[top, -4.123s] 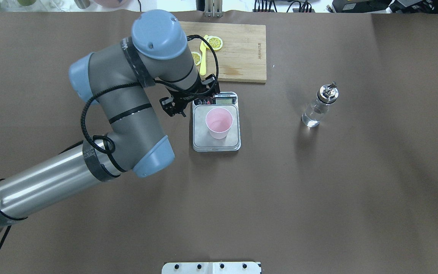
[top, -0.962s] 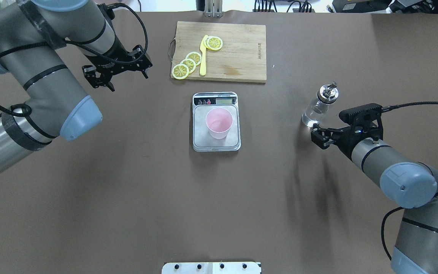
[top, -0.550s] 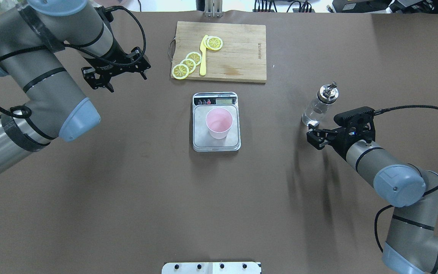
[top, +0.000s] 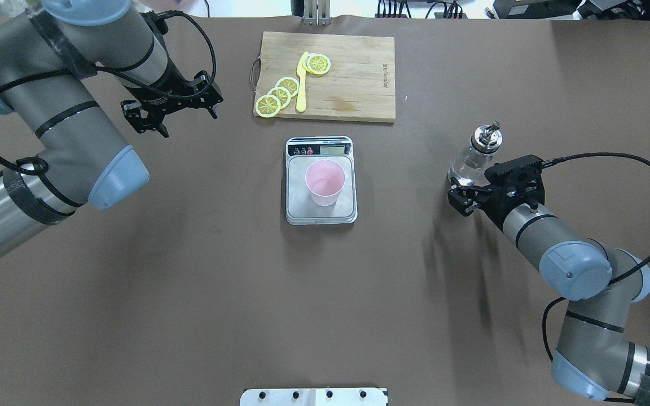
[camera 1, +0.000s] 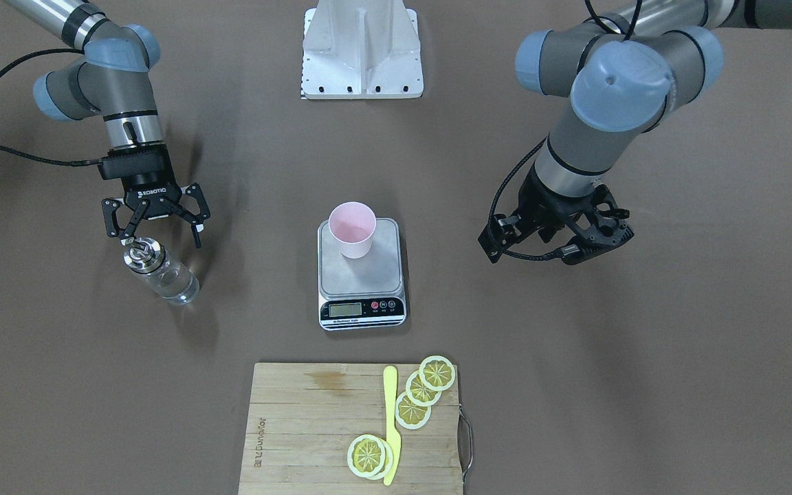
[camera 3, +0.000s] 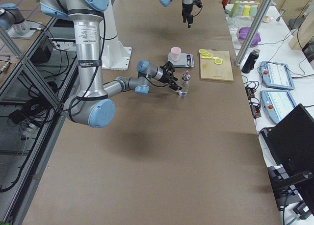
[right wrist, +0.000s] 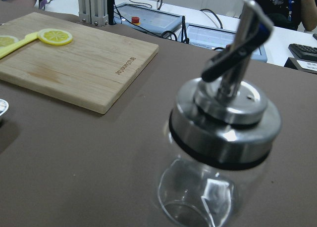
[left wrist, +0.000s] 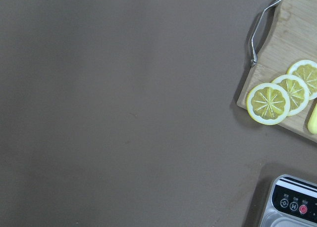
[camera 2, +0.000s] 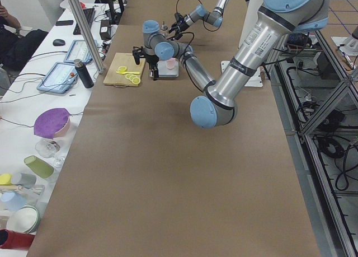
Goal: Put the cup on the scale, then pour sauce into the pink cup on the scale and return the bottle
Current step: 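Grasp the glass sauce bottle with the right gripper and lift it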
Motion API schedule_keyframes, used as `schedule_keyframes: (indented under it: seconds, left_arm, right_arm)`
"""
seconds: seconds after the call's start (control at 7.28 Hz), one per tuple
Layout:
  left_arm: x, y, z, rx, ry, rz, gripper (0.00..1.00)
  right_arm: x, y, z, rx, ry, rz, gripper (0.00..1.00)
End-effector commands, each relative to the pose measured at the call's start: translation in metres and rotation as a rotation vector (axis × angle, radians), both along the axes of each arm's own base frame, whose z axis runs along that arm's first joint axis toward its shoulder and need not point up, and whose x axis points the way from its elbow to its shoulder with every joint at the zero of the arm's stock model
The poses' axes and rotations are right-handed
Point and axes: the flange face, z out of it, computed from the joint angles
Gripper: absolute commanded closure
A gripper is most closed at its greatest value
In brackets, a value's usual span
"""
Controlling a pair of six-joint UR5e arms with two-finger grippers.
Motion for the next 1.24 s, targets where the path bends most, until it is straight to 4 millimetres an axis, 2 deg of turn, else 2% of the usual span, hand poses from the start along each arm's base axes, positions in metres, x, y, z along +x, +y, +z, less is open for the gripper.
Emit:
schedule_keyframes:
  seconds: [0.0, 0.27, 0.69, 0.82, 0.96, 1.1]
  left_arm:
    - [0.002, -0.002, 0.002, 0.002, 0.002, 0.000, 0.02]
    - [0.002, -0.002, 0.002, 0.003, 0.001, -0.001, 0.02]
    - [0.002, -0.002, 0.002, 0.003, 0.001, -0.001, 0.02]
    - [0.002, -0.002, 0.002, 0.002, 0.002, 0.000, 0.02]
    - [0.002, -0.002, 0.001, 0.004, 0.003, 0.000, 0.02]
    - [0.002, -0.002, 0.001, 0.004, 0.002, -0.001, 0.02]
  right_arm:
    - [0.005, -0.009, -0.002, 0.020, 0.026, 0.012, 0.01]
    - [-0.006, -0.017, -0.004, 0.019, 0.022, 0.016, 0.01]
    - [-0.004, -0.027, -0.004, 0.015, 0.020, 0.033, 0.02]
    - [-0.004, -0.027, -0.003, 0.010, 0.015, 0.034, 0.07]
    - [-0.004, -0.027, -0.003, 0.008, 0.013, 0.035, 0.20]
    - [-0.003, -0.028, -0.003, 0.008, 0.011, 0.034, 0.52]
